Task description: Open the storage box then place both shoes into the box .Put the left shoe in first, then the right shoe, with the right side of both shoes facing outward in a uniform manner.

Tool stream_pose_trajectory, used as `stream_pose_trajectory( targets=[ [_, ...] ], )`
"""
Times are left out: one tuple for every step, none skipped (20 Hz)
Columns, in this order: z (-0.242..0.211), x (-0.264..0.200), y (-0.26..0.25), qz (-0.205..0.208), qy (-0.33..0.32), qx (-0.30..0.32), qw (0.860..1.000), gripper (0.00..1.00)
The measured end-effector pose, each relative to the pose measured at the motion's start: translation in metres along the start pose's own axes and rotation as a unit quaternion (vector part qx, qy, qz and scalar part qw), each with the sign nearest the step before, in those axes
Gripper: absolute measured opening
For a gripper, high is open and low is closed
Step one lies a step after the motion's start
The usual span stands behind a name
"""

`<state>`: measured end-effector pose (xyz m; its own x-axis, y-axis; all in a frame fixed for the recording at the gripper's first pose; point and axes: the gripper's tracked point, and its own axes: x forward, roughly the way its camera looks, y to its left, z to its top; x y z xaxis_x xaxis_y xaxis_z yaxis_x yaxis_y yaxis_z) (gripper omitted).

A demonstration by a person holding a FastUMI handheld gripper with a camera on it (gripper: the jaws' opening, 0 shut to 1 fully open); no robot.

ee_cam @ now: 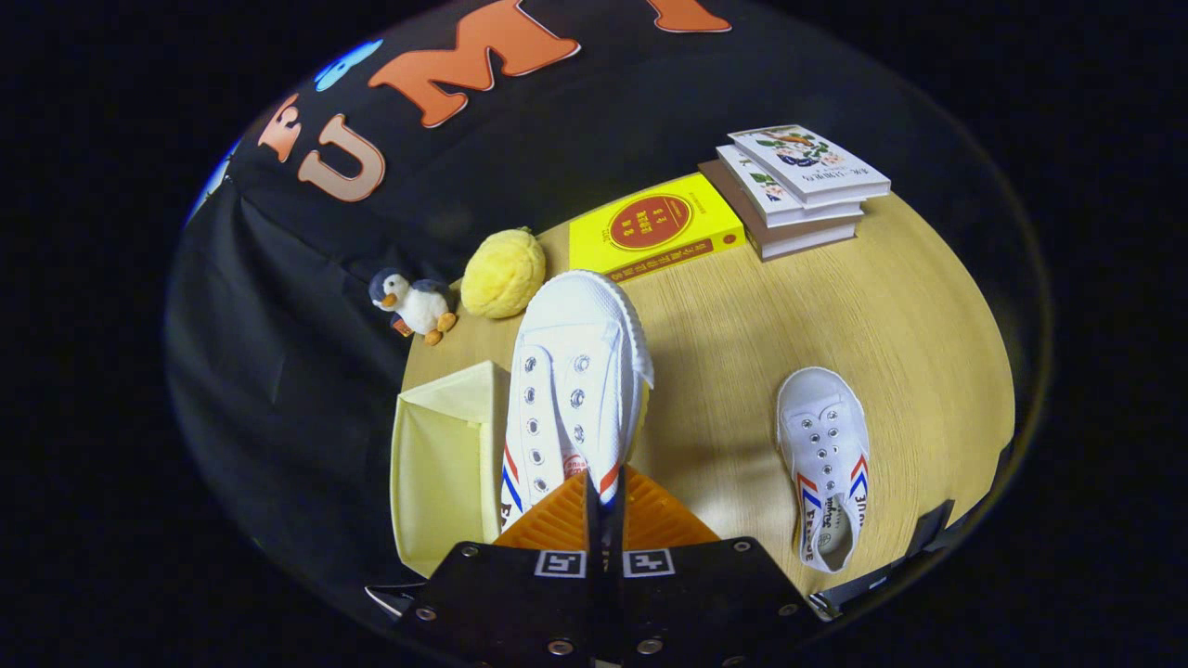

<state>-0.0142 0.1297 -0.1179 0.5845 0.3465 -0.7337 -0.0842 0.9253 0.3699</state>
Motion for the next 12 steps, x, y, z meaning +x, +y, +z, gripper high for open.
stream_pose_trajectory(
  targets=[
    [0.003,-0.008,0.011,0.002,-0.006,-0.003,1.000,0.00],
    [0.005,-0.015,0.021,0.003,-0.008,-0.004,1.000,0.00],
    [0.004,-0.020,0.032,0.006,-0.009,-0.005,1.000,0.00],
    [0.003,-0.024,0.044,0.010,-0.012,-0.005,1.000,0.00],
    [0.001,-0.026,0.056,0.016,-0.011,-0.006,1.000,0.00],
    [-0.003,-0.026,0.069,0.022,-0.009,-0.008,1.000,0.00],
    [-0.008,-0.024,0.080,0.027,-0.008,-0.009,1.000,0.00],
    [-0.015,-0.020,0.091,0.030,-0.003,-0.013,0.999,0.00],
    [-0.021,-0.013,0.101,0.032,0.000,-0.015,0.999,0.00],
    [-0.028,-0.006,0.112,0.037,0.006,-0.018,0.999,0.00],
    [-0.036,0.001,0.122,0.042,0.013,-0.018,0.999,0.00],
    [-0.042,0.009,0.132,0.046,0.021,-0.019,0.999,0.00]
  ],
)
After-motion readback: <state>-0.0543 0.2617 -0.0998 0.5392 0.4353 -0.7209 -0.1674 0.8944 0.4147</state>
